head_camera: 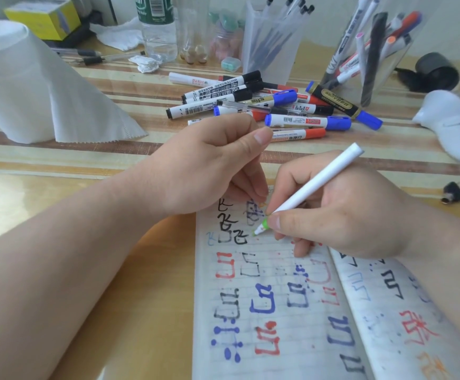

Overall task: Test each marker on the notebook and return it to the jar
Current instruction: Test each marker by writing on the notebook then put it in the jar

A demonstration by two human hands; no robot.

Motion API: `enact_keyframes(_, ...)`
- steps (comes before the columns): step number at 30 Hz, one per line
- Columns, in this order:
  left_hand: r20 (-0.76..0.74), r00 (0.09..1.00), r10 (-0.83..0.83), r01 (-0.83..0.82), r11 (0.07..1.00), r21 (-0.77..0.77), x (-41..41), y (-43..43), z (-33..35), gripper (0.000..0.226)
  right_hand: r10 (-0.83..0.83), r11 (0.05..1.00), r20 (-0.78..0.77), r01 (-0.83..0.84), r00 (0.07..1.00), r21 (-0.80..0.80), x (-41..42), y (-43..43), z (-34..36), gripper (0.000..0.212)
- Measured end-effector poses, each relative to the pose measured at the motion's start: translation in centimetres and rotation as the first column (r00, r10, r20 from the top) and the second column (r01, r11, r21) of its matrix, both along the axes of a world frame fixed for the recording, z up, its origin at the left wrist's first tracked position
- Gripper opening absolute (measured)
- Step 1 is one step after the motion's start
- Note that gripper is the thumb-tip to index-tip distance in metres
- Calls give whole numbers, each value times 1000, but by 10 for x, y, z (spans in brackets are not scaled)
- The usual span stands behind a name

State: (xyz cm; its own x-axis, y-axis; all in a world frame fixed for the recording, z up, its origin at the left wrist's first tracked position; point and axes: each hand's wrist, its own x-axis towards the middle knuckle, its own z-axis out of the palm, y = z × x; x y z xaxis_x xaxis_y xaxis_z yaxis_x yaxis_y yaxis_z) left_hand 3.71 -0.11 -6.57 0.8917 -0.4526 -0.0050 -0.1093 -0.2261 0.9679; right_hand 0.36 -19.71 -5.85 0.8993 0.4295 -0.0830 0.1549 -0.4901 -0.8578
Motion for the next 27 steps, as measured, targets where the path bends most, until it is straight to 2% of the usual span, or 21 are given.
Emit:
enact_keyframes(12, 7, 1000, -10, 10, 1000, 11, 3, 1, -3, 35, 45, 999, -22, -45, 999, -24, -1, 0, 3, 2)
enact_keyframes(17, 8, 1000, -18, 18, 1000, 15, 4, 2, -5, 35, 34, 995, 27, -31, 999, -94, 1, 0, 3, 9)
enact_keyframes(19, 3, 1000, -18, 18, 1000, 10, 4, 2, -5, 35, 13, 998, 24, -12, 1000, -61, 2, 0, 2, 8)
enact_keyframes(23, 3, 1000, -25, 25, 1000, 17, 4, 2, -5, 35, -52, 993, -39, 56, 998, 104, 5, -2, -2, 5)
enact_keyframes(27, 20, 1000, -19, 19, 1000, 19, 4, 2, -5, 34, -14, 999, -9, 14, 1000, 53, 4, -1, -5, 4)
